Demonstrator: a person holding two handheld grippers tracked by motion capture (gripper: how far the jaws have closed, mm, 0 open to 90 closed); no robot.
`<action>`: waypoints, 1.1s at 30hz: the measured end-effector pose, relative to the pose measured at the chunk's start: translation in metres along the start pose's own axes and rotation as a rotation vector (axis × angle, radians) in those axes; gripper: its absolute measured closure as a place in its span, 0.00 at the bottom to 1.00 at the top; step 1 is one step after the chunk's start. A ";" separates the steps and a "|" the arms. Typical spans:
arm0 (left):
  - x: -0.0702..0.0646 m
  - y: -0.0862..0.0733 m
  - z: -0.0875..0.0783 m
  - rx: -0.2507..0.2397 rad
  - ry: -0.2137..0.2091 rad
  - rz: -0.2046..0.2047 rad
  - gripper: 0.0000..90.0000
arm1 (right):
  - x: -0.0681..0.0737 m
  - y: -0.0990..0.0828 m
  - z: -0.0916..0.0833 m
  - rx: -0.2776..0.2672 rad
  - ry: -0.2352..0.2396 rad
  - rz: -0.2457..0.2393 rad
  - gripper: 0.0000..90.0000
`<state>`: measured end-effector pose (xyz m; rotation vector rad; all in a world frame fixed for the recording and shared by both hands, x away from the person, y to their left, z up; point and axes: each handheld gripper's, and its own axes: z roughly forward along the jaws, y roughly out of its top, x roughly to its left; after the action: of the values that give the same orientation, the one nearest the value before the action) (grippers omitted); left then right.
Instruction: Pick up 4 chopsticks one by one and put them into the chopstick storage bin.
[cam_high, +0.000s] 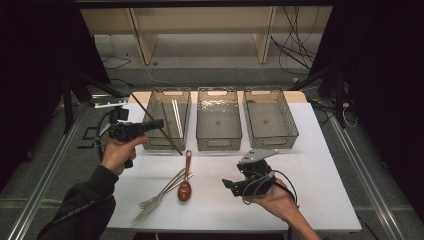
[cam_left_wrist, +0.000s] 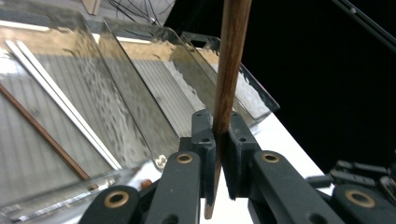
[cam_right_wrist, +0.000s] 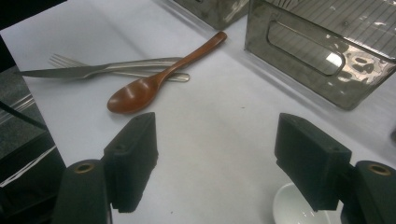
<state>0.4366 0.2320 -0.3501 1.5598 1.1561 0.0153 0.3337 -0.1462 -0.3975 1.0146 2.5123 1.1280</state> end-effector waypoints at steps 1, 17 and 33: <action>0.001 0.005 0.000 -0.001 0.006 0.002 0.93 | 0.000 0.000 0.000 0.000 0.000 0.001 0.34; 0.031 0.042 0.017 0.007 0.135 -0.037 0.93 | 0.002 -0.002 -0.004 -0.008 0.001 -0.004 0.31; 0.045 0.050 0.045 0.054 0.221 -0.048 0.92 | 0.004 -0.003 -0.002 -0.003 0.006 -0.009 0.31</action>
<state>0.5176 0.2338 -0.3532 1.6076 1.3765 0.1284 0.3284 -0.1464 -0.3976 0.9994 2.5167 1.1339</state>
